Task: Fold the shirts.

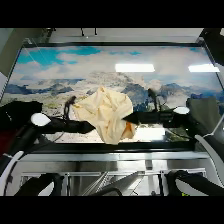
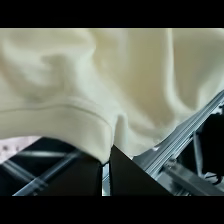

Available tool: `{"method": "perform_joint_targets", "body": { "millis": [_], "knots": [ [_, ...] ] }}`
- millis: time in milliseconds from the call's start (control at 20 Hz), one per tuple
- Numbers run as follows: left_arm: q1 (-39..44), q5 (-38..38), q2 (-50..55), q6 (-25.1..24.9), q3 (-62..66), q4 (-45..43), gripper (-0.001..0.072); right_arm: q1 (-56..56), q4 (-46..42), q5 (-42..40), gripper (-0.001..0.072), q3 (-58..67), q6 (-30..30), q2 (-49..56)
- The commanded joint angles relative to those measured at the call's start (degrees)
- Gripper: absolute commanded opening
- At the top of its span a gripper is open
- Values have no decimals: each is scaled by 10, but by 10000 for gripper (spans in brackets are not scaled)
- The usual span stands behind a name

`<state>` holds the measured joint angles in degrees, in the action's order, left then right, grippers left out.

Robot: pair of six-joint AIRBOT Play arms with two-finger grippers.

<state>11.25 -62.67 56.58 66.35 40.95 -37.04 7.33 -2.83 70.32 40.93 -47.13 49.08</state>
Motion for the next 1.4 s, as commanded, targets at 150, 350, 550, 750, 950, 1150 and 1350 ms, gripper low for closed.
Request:
{"method": "perform_joint_targets", "body": {
  "millis": [150, 350, 550, 750, 950, 1150, 1350],
  "knots": [
    [-267, -94, -186, 25, 305, 10, 14, -254, 217, 14, 25, 213, 61, -139],
    [-439, -76, -263, 23, 469, -11, 14, -385, 230, -17, 25, 298, 62, -242],
    [-394, -45, -268, 23, 552, -98, 14, -404, 214, -61, 25, 329, 118, -309],
    [-284, -77, -209, 23, 588, -129, 14, -433, 185, -28, 25, 328, 118, -299],
    [-168, -80, -114, 23, 592, -131, 14, -456, 175, 5, 25, 327, 142, -275],
    [-110, -84, 7, 26, 591, -141, 14, -448, 136, 21, 24, 290, 142, -215],
    [-97, -71, 127, 48, 553, -189, 14, -283, 43, -37, 25, 214, 166, -71]
  ]
}}
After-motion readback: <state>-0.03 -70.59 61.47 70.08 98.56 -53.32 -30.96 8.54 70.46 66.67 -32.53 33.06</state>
